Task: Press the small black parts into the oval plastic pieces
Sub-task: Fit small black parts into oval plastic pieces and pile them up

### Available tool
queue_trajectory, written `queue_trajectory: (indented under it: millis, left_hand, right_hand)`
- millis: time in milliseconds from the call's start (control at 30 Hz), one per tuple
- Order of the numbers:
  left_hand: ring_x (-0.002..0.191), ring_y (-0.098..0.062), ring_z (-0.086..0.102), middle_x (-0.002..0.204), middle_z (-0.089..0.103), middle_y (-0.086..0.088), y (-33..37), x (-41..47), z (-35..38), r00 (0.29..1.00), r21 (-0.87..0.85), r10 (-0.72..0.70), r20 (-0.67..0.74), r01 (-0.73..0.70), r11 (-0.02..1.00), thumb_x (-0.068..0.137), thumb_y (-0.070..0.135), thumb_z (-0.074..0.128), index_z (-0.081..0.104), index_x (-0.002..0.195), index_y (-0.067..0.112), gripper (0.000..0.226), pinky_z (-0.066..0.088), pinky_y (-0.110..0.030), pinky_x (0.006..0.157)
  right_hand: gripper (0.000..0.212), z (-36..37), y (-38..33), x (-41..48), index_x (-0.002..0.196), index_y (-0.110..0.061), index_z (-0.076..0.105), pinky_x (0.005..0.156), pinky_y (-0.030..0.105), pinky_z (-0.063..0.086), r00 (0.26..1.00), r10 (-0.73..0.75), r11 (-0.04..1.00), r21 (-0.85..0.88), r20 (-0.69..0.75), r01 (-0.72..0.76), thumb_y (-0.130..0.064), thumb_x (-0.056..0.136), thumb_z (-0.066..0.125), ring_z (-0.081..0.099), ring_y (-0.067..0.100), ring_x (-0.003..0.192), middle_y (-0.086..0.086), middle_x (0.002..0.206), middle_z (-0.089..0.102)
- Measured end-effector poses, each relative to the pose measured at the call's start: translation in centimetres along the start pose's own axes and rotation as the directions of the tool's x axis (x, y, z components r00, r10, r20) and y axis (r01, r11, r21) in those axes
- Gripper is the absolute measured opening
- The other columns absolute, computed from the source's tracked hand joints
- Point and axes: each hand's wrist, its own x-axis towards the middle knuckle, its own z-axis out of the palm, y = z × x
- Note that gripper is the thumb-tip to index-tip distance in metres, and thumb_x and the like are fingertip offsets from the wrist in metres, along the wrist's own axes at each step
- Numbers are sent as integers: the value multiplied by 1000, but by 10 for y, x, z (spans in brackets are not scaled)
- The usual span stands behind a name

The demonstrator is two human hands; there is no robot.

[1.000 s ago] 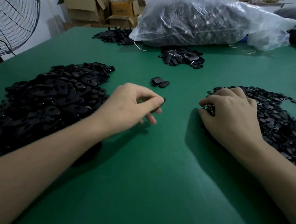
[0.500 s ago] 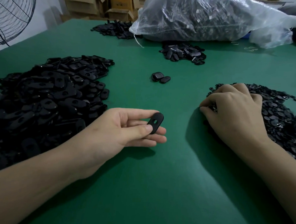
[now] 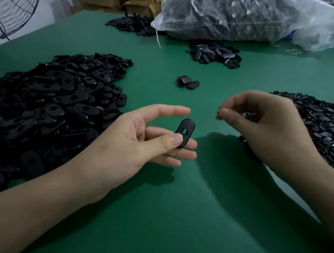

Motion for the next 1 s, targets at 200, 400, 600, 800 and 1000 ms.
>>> queue_trajectory:
  millis: [200, 400, 600, 800, 1000]
  left_hand:
    - [80, -19, 79, 90, 80, -2, -14, -1, 5, 988, 205, 102, -116, -76, 976, 97, 1, 64, 78, 103, 19, 23, 62, -24, 72]
    - [73, -16, 78, 87, 79, 2, -15, -2, 3, 966, 281, 199, -167, -147, 948, 91, 16, 71, 80, 99, 27, 16, 58, -21, 63]
    - [66, -12, 76, 88, 79, 8, -14, -2, 3, 955, 367, 249, -163, -176, 914, 88, 23, 74, 80, 99, 30, 14, 55, -15, 60]
    - [64, -14, 76, 82, 78, 3, -12, -3, 3, 943, 384, 282, -175, -199, 902, 85, 22, 81, 80, 91, 32, 12, 49, -10, 52]
    - [64, -15, 76, 82, 77, 2, -13, -3, 2, 932, 410, 308, -191, -210, 888, 81, 30, 83, 77, 87, 32, 9, 51, -17, 53]
  right_hand:
    - [26, 21, -17, -16, 89, -14, 76, 61, 15, 50, 945, 135, 748, 595, 297, -294, -31, 69, 76, 69, 8, 74, 6, 84, 78]
    - [28, 25, -19, -19, 89, -19, 81, 62, 14, 50, 910, 155, 660, 645, 385, -385, -32, 64, 78, 69, 9, 75, 10, 90, 79]
    - [28, 27, -24, -20, 89, -16, 78, 61, 13, 50, 906, 164, 667, 633, 390, -393, -31, 65, 78, 70, 10, 75, 9, 86, 79]
    - [25, 30, -29, -24, 84, -21, 76, 69, 17, 56, 917, 148, 676, 639, 370, -367, -28, 60, 83, 70, 12, 71, 7, 78, 77]
    - [24, 28, -30, -24, 82, -20, 73, 79, 24, 60, 922, 97, 653, 675, 375, -343, -20, 60, 83, 75, 18, 82, 11, 89, 79]
